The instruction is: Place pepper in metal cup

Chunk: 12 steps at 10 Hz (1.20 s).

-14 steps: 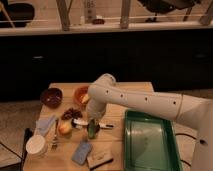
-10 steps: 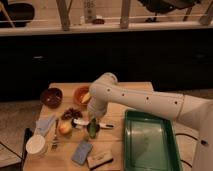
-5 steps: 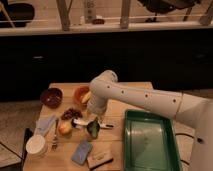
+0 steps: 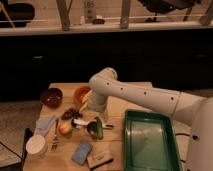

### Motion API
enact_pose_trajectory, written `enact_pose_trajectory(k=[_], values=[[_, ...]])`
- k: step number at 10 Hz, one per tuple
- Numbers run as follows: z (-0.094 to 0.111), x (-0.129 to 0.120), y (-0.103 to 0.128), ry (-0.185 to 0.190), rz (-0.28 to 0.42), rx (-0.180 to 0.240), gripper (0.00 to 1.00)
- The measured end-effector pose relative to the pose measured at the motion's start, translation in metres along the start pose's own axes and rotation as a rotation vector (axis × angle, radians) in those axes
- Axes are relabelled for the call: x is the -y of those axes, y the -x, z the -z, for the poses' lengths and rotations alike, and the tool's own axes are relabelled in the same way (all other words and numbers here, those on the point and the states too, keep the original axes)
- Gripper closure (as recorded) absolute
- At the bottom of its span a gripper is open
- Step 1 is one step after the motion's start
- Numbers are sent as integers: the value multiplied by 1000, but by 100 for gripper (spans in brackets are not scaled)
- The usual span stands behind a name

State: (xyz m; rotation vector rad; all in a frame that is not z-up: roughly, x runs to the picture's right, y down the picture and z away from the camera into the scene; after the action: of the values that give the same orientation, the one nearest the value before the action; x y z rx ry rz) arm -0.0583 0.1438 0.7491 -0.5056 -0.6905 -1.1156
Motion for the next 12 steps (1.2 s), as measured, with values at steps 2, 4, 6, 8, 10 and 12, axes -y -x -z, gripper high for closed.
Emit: enact_pose_trajectory(k=[2, 4, 6, 8, 10, 12], values=[[0, 1, -2, 2, 1, 3, 20], [0, 4, -3, 3, 11, 4, 20], [0, 6, -5, 2, 20, 2, 20], [0, 7, -5, 2, 25, 2, 20], [-1, 5, -5, 4, 22, 4, 20], [-1, 6, -5, 4, 24, 4, 20]])
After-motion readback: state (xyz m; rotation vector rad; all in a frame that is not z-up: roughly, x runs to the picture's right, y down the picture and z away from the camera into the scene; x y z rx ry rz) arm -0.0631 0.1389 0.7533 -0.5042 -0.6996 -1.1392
